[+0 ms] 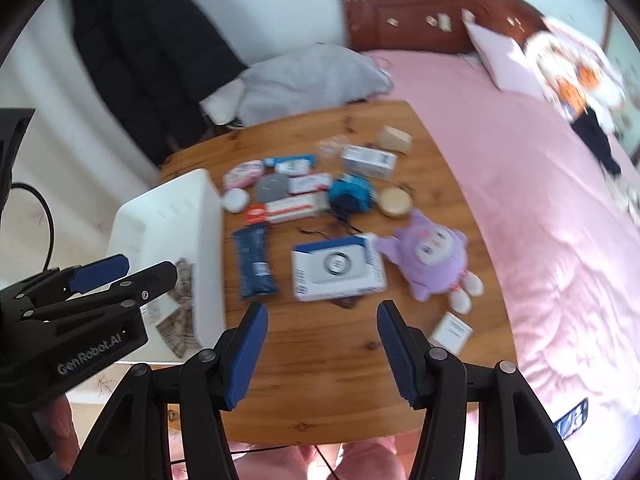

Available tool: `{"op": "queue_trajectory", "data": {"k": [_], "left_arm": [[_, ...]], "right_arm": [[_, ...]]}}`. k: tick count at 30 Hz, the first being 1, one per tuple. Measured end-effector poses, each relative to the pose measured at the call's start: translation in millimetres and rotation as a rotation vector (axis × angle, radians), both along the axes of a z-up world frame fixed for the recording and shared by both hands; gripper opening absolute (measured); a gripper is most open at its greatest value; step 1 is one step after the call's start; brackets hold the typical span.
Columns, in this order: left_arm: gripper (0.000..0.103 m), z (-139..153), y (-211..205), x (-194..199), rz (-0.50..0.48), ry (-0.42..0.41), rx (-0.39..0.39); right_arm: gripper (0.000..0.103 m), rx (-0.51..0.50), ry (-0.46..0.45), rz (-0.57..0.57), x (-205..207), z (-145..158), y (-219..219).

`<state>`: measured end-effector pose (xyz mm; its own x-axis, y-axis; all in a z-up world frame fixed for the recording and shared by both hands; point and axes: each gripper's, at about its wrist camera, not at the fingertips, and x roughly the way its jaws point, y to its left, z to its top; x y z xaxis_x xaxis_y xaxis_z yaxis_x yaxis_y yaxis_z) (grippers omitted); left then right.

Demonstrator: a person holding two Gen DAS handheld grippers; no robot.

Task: Organize objects
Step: 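Grasp the small white box with the right tool while the left tool grasps the HP WiFi box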

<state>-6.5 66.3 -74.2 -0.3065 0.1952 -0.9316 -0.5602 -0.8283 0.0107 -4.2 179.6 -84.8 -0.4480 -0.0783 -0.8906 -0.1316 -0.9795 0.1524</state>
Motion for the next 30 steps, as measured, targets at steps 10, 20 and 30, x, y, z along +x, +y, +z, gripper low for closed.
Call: {"op": "queue_trajectory", "data": {"k": [10, 20, 30], "left_arm": [[0.067, -35.1, 74.6, -0.6, -0.055, -0.034, -0.043], [0.088, -90.0, 118.1, -9.7, -0.350, 0.040, -0.144], [0.102, -139.0, 142.8, -17.5, -0.705, -0.078, -0.212]], "right_arm": [[0.058, -0.021, -0.075, -0.156, 9.8, -46.4, 103.7], [0.062, -0.094, -0.090, -0.157, 12.5, -118.8, 139.5], [0.062, -0.190, -0.115, -0.311, 18.6, -166.1, 149.2]]}}
